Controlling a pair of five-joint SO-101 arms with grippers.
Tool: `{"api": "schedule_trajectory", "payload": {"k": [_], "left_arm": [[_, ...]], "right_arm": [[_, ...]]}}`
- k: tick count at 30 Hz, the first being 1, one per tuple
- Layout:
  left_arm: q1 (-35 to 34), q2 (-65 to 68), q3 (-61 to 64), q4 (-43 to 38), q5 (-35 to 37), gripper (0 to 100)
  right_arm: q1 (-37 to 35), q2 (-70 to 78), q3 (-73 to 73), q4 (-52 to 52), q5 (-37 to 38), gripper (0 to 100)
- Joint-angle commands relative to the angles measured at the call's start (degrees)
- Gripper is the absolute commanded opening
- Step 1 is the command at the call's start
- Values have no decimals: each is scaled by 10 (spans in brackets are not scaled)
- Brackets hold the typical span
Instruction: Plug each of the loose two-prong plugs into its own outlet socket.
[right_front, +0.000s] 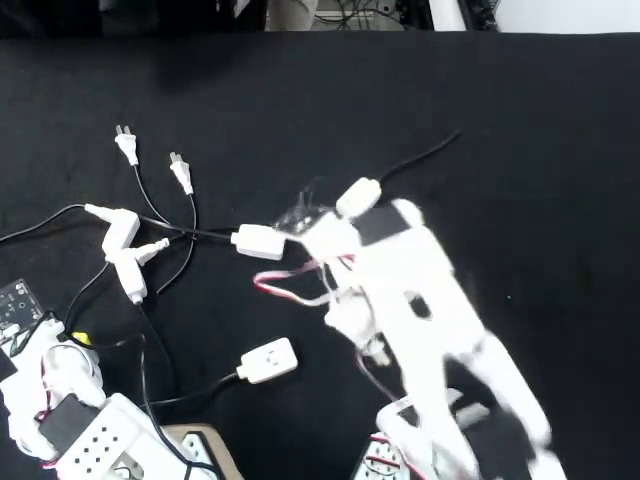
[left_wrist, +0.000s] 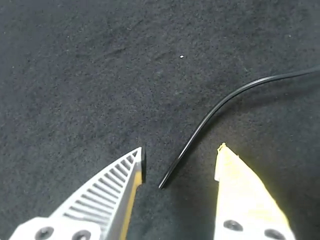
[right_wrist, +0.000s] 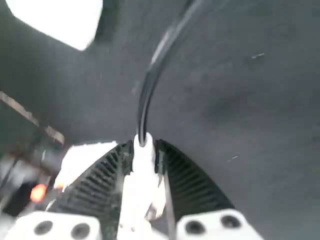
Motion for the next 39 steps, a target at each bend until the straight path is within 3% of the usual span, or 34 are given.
{"api": "schedule_trajectory", "payload": {"k": [1, 9, 12, 15, 19, 21, 25, 31, 36, 39], "left_arm": [[8, 0, 11, 5, -6, 236], [87, -2, 7, 2, -7, 237], [98, -2, 6, 5, -32, 238], [99, -2, 6, 5, -91, 238], [104, -2, -26, 5, -146, 238], [123, 2, -71, 17, -159, 237], [248, 35, -216, 191, -190, 238], [366, 211, -310, 173, -175, 238], [421, 404, -408, 127, -160, 238], [500, 519, -465, 142, -159, 238]], "right_arm": [[-5, -184, -24, -30, -31, 12], [-10, -458, 99, -272, -165, 12], [-57, -531, 204, -331, -228, 12], [-115, -589, 292, -350, -210, 12], [-125, -655, 363, -363, -182, 12], [-108, -674, 389, -373, -185, 12], [-14, -673, 440, -428, -225, 12], [76, -633, 468, -456, -266, 12], [123, -582, 454, -459, -270, 12], [160, -540, 439, -461, -270, 12]]}}
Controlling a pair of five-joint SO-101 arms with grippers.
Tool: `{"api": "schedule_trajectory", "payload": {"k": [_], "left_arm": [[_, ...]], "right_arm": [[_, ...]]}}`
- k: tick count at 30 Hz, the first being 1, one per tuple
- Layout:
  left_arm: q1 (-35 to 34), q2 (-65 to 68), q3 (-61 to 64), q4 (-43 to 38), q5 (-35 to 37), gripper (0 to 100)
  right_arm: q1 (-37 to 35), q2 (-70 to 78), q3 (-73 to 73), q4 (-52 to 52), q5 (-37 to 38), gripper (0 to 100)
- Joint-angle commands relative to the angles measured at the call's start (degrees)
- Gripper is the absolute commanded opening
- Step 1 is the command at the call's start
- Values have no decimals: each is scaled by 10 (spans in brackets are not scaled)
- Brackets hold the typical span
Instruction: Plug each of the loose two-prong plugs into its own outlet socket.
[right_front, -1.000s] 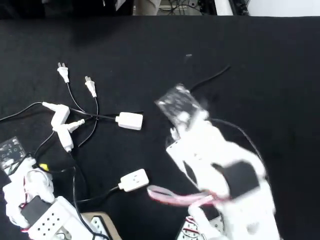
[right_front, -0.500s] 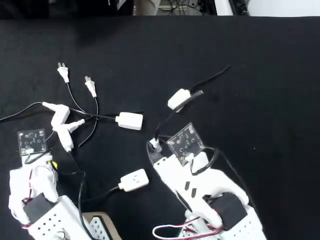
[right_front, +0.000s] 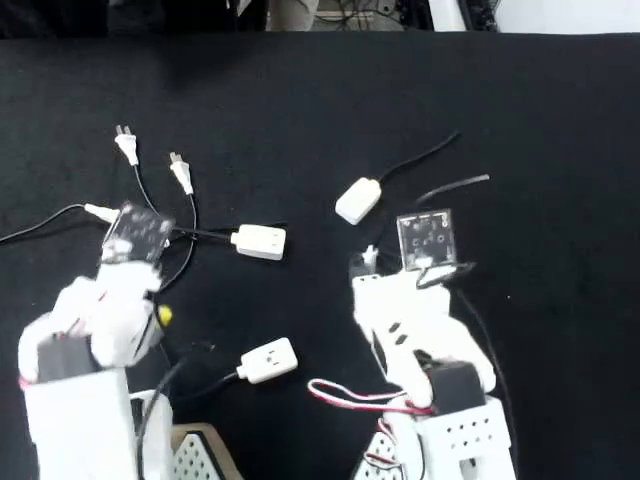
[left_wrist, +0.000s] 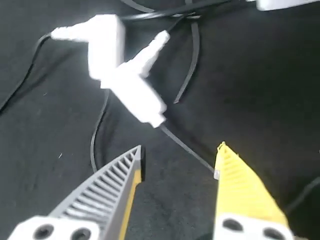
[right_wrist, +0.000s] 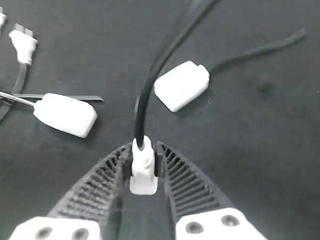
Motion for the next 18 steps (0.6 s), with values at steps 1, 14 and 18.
{"api": "schedule_trajectory", "payload": {"k": [1, 14, 18], "left_arm": [[106, 139, -81, 4, 2, 238], [435, 240, -44, -68, 2, 238], [449, 230, 2, -106, 1, 238]], "right_arm": [[55, 46, -42, -12, -2, 12], [221, 290, -132, -69, 74, 12], [240, 341, -159, -69, 74, 12]]}}
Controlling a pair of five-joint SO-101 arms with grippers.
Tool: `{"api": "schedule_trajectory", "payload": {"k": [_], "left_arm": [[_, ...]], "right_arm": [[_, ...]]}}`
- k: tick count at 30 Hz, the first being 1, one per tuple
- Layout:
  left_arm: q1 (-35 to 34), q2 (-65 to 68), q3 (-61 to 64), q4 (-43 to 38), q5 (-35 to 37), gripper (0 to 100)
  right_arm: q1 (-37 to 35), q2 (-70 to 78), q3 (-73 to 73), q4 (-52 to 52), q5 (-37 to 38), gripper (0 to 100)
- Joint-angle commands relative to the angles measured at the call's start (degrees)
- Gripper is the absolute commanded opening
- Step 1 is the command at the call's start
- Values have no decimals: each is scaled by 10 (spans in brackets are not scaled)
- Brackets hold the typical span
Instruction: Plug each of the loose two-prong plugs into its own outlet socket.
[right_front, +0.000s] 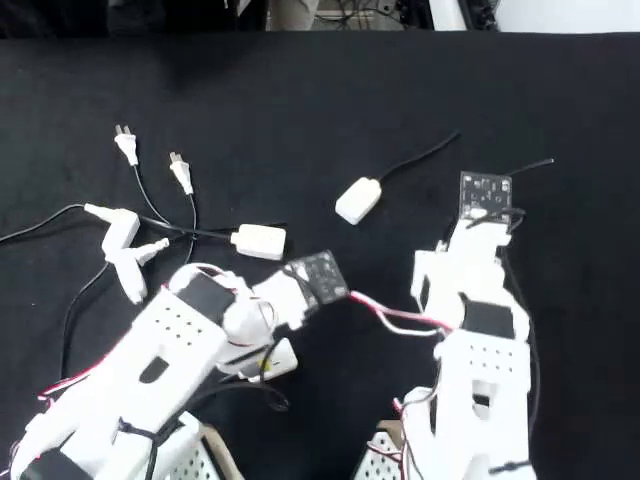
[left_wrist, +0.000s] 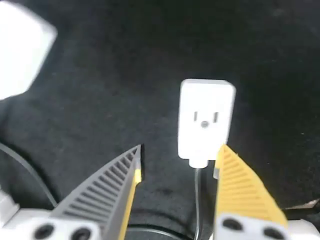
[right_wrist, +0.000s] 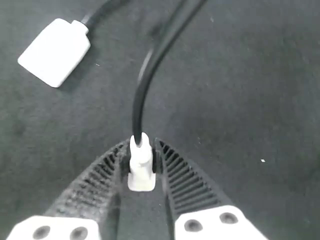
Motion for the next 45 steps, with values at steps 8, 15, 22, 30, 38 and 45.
{"api": "schedule_trajectory", "payload": {"k": [8, 15, 22, 30, 38, 45], "left_arm": [[-10, -188, 117, -89, 11, 237], [-178, -317, 136, -222, 22, 239], [-191, -30, -8, -244, -108, 240], [-187, 222, -162, -200, -288, 268], [-211, 232, -145, -336, -383, 269], [-206, 238, -16, -602, -469, 269]], "right_arm": [[19, 33, -46, -13, 6, 12], [14, 36, -44, -15, 6, 12], [-10, 34, -31, -20, 9, 12], [-10, 36, -30, -21, 11, 12], [-10, 36, -19, -40, 11, 12], [-21, 37, -18, -42, 12, 12]]}}
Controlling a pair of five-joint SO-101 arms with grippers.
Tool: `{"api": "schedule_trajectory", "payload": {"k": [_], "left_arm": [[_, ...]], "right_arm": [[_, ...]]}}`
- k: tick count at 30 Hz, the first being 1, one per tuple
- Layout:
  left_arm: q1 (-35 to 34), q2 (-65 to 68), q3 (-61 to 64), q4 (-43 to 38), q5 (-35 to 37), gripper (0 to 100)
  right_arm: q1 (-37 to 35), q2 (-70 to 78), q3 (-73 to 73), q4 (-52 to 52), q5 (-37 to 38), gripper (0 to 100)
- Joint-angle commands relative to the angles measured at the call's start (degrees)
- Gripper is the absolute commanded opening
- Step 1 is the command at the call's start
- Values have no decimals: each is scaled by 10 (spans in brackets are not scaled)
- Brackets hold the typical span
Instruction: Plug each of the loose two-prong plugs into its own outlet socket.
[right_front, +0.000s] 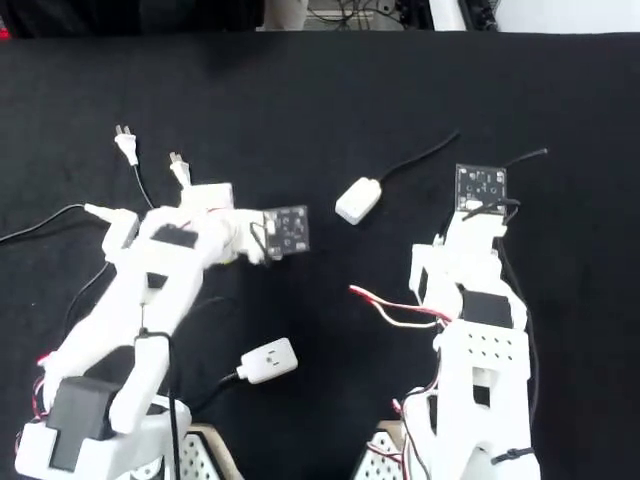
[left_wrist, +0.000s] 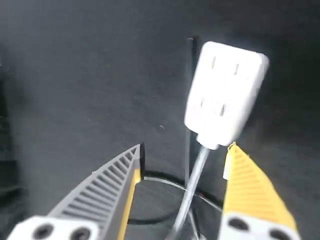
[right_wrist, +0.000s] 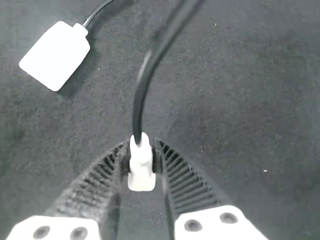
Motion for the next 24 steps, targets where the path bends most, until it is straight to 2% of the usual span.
{"api": "schedule_trajectory", "payload": {"k": [1, 7, 10, 16, 20, 24], "left_arm": [[18, -1, 44, -120, -29, 267], [64, 0, 57, -142, -27, 264], [65, 4, 46, -138, -28, 263], [57, 125, -92, -4, -25, 263], [57, 226, -208, 76, 30, 262], [58, 249, -268, 159, 62, 217]], "right_arm": [[-10, 3, -6, -15, 6, 12], [-10, 3, -6, -15, 6, 12], [-10, 3, -6, -15, 6, 12], [-10, 3, -1, -15, 6, 12], [-10, 3, -1, -15, 6, 12], [-10, 3, -1, -15, 7, 12]]}}
